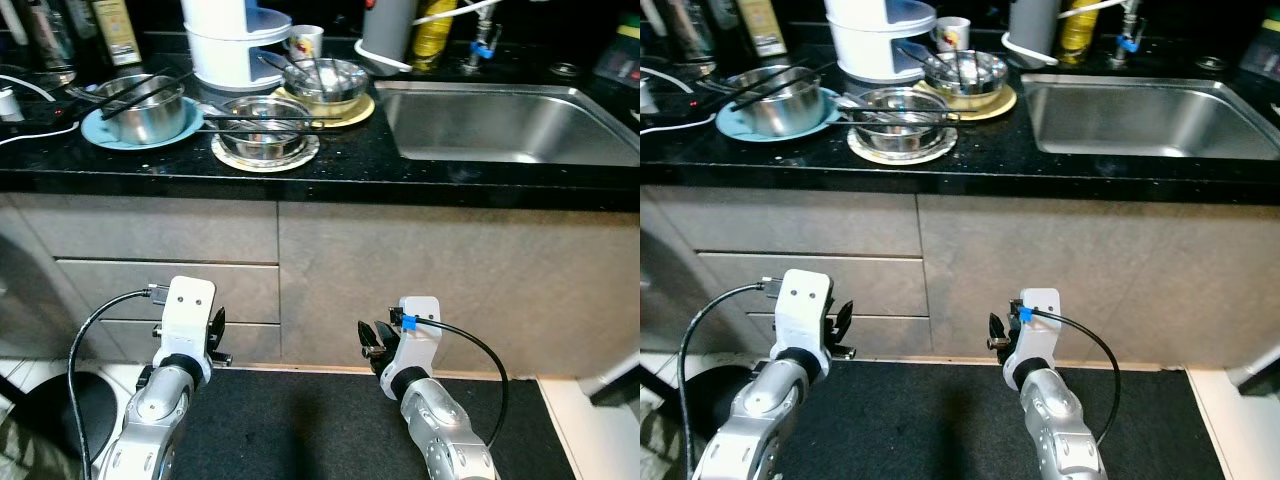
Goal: Kitchen organization
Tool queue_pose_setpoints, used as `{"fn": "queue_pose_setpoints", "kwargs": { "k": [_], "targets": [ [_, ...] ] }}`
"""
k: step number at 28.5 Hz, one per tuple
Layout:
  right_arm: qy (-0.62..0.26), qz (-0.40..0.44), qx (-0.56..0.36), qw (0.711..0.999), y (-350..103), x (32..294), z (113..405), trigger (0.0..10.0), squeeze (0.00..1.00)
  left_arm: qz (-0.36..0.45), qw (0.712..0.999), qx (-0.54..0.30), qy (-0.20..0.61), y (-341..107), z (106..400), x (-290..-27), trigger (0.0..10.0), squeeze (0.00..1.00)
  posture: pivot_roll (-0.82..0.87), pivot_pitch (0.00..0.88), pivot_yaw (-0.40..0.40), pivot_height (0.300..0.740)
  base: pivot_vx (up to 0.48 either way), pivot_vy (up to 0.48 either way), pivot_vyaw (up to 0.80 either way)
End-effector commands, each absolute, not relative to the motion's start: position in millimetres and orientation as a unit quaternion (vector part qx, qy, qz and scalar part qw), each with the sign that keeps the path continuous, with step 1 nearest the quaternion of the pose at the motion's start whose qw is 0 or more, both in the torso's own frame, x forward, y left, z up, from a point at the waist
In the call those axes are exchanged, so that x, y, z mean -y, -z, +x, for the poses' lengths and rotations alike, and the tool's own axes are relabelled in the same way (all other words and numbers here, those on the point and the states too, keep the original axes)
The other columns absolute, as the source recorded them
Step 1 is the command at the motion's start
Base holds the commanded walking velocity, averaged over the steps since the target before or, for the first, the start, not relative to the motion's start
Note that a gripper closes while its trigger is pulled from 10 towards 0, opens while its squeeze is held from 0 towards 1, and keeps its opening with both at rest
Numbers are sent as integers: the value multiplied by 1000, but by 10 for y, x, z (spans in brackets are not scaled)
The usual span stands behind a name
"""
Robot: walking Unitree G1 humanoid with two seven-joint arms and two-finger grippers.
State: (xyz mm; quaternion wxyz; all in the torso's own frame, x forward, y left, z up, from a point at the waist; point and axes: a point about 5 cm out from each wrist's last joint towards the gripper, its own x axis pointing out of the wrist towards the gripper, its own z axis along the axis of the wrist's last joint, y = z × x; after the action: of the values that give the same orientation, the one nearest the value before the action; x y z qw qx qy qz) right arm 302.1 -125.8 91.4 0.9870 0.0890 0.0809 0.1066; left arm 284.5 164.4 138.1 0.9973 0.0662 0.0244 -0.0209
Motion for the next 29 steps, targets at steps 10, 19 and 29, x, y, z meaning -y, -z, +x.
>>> {"fn": "queue_pose_setpoints", "kwargs": {
  "k": [10, 19, 29],
  "targets": [
    [-98, 91, -93, 987, -846, 1277, 2987, 10000, 0, 69, 996, -45, 23, -1308, 2829, -1643, 10000, 0, -82, 180, -45, 740, 0, 0, 480],
    [-97, 93, -95, 986, -838, 1278, 2983, 10000, 0, 77, 996, -46, 23, -1313, 2834, -1649, 10000, 0, -81, 182, -46, 740, 0, 0, 0],
    [-94, 93, -97, 987, -829, 1292, 2968, 10000, 0, 55, 997, -50, 15, -1305, 2841, -1655, 10000, 0, -87, 182, -43, 740, 0, -138, 0]
  ]
}}
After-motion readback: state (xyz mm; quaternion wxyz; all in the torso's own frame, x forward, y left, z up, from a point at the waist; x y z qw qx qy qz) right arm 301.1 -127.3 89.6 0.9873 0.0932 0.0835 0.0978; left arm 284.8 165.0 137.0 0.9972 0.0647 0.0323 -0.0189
